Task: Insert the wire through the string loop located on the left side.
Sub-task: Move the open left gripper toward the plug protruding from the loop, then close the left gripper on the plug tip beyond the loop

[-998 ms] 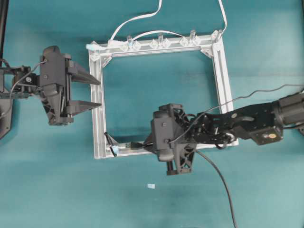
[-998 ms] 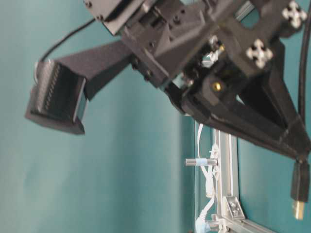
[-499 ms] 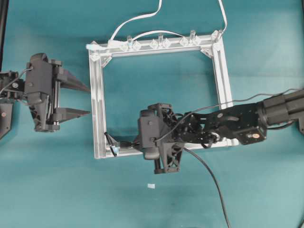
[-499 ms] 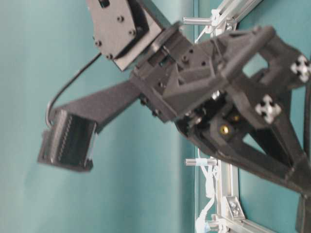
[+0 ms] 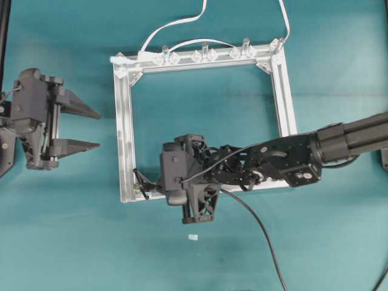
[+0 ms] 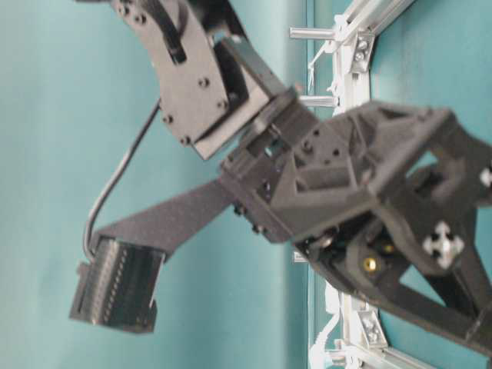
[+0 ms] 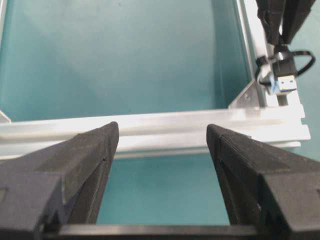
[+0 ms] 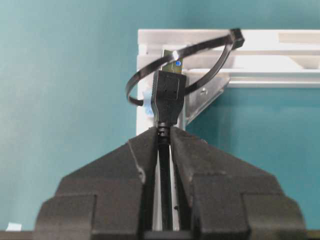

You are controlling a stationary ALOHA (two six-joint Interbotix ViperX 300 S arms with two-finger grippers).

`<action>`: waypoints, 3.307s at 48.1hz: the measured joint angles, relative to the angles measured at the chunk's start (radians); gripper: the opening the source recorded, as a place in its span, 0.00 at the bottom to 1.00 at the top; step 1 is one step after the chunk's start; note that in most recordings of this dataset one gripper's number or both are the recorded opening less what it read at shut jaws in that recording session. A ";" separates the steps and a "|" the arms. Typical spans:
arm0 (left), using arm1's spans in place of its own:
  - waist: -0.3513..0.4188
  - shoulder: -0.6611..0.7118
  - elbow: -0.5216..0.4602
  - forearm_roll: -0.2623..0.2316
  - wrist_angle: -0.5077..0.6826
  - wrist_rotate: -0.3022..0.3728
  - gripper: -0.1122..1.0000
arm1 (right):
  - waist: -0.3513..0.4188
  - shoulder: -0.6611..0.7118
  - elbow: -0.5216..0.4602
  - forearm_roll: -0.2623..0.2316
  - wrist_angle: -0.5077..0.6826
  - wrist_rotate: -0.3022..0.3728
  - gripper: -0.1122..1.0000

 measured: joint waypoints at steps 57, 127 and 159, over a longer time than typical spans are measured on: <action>-0.005 -0.178 0.058 0.000 0.126 0.002 0.74 | -0.015 0.054 -0.100 -0.087 0.064 0.003 0.19; -0.276 0.025 0.011 0.000 0.037 -0.189 0.76 | -0.017 0.054 -0.101 -0.087 0.063 0.003 0.19; -0.276 0.433 -0.166 0.000 -0.135 -0.190 0.91 | -0.017 0.054 -0.101 -0.089 0.061 0.002 0.19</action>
